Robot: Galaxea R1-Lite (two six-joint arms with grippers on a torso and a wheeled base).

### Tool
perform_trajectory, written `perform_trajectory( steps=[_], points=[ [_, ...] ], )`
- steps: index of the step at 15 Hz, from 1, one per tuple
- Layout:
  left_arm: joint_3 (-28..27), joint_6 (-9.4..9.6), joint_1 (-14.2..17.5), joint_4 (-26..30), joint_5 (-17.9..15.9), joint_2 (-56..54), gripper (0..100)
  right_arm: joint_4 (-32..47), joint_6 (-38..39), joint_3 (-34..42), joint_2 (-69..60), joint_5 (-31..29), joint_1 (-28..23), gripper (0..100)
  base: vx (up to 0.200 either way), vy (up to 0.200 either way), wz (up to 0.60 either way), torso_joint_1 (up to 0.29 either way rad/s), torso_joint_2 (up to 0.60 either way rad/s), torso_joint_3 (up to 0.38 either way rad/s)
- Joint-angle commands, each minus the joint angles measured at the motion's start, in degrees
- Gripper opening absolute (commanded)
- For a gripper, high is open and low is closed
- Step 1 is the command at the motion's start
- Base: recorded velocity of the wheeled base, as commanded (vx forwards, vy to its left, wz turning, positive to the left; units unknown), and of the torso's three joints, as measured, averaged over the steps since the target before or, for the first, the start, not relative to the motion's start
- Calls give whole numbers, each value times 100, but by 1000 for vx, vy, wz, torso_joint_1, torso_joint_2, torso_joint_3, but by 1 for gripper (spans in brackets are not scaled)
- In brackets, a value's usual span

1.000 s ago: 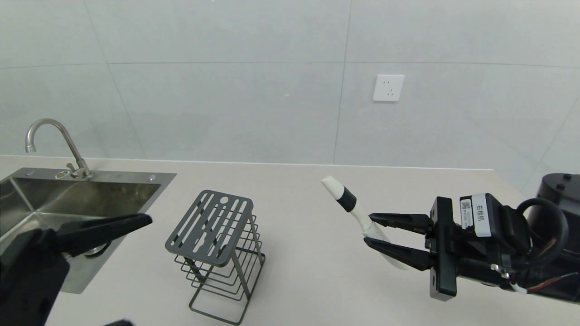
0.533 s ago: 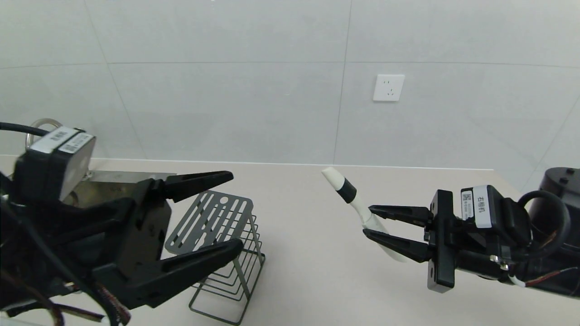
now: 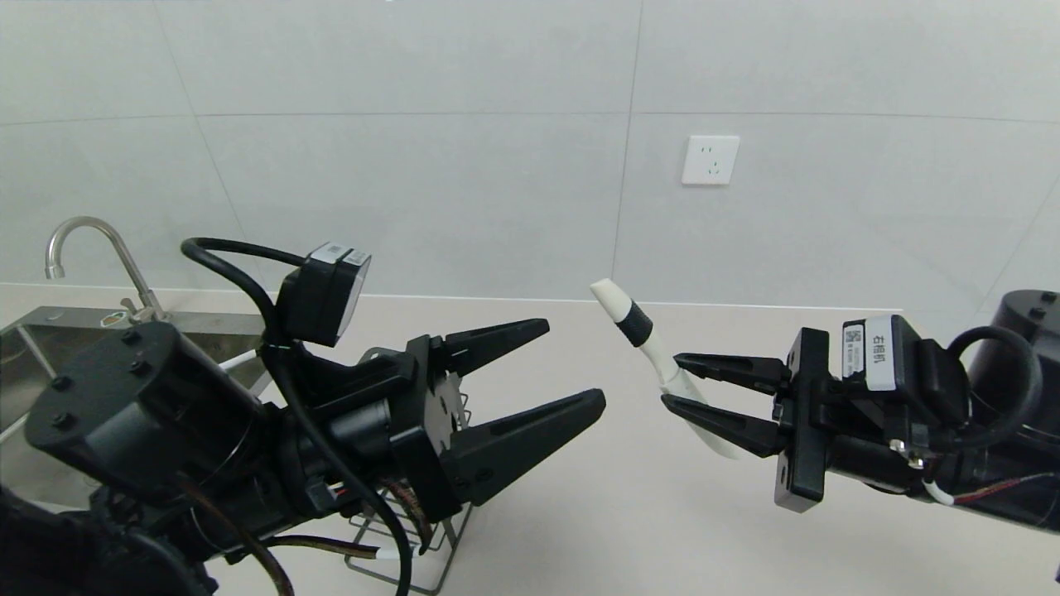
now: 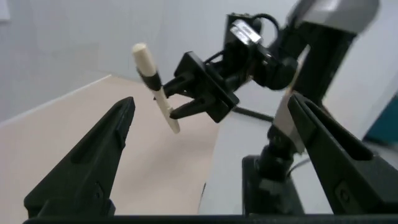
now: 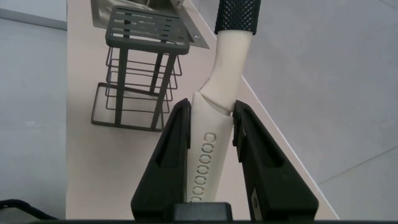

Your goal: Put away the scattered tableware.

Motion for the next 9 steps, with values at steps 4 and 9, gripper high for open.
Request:
perform_trajectory(
  steps=[4,9],
  points=[
    [-535,-3,-178,-6,203,592,100,0,52,-3,12,-215,3,0,0,0,0,0,0,0],
    [-1344,-3,-389,-6,449,1128,100,-18,131,-64,12,-452,3,0,0,0,0,0,0,0]
  ],
)
